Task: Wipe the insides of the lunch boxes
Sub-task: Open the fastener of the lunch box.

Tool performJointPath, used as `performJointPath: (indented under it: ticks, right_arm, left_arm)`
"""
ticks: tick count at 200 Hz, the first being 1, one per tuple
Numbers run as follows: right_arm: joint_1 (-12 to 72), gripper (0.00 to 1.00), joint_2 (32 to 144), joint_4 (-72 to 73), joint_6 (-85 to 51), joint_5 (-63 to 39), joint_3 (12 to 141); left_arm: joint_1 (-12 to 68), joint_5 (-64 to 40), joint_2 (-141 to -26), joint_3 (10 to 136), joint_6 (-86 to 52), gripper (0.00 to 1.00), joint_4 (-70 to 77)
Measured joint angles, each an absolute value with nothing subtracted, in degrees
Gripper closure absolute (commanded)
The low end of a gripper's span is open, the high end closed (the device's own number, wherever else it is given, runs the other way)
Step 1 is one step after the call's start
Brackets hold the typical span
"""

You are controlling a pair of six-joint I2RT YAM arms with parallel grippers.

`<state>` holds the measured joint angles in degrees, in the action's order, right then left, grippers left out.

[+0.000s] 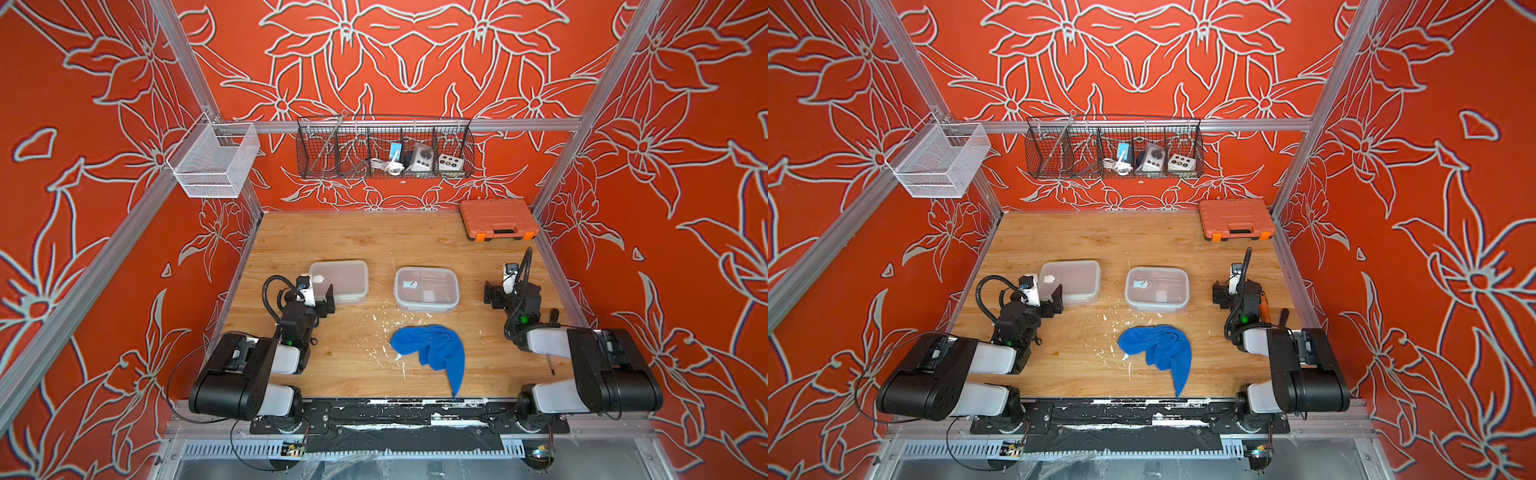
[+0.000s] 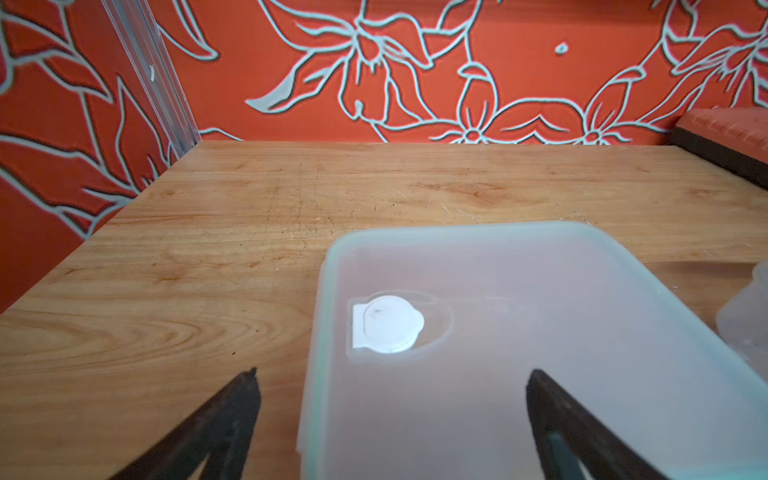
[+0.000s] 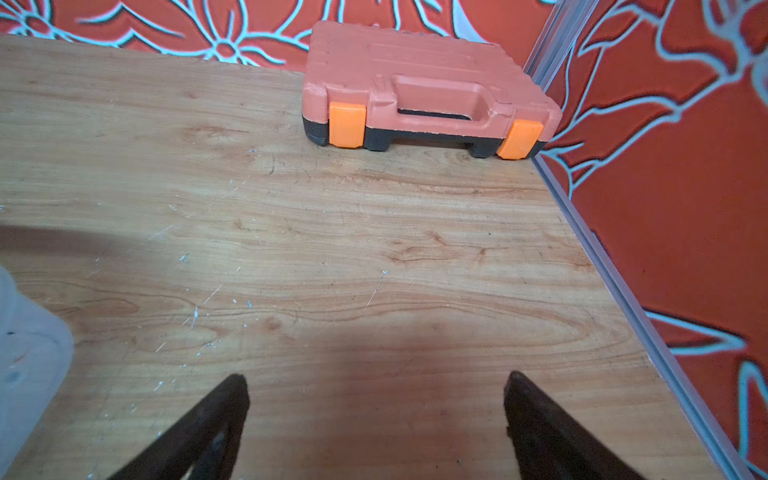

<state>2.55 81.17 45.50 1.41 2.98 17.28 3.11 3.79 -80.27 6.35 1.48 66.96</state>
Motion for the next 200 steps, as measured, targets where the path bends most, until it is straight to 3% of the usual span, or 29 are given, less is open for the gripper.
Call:
performJointPath:
  ticks: [100, 113, 130, 148, 163, 200]
  right_arm:
    - [2.55, 0.02, 81.17, 45.50, 1.39, 2.98, 17.28]
    - [2.55, 0.05, 81.17, 45.50, 1.37, 2.96, 17.28]
    - [2.50, 0.10, 79.75, 40.07, 0.91, 3.05, 19.20]
    - [2.33, 0.10, 74.98, 25.52, -1.87, 3.75, 27.31]
    - [1.85, 0.14, 70.63, 16.49, -6.55, 2.26, 35.31]
    - [1.50, 0.20, 64.12, 4.27, -21.82, -9.17, 45.63]
  left_arm:
    - [3.11, 3.79, -80.27, 6.35, 1.48, 0.01, 66.96]
    - [3.11, 3.73, -80.20, 6.61, 1.50, 0.01, 66.57]
    - [3.11, 3.36, -78.78, 13.45, 1.15, 0.01, 53.87]
    - [3.20, 2.87, -78.85, 30.65, -1.02, 0.02, 35.68]
    - [3.90, 2.52, -77.65, 40.42, -3.14, 0.02, 28.93]
    - [11.81, 3.18, -66.41, 42.70, -9.32, 0.02, 18.28]
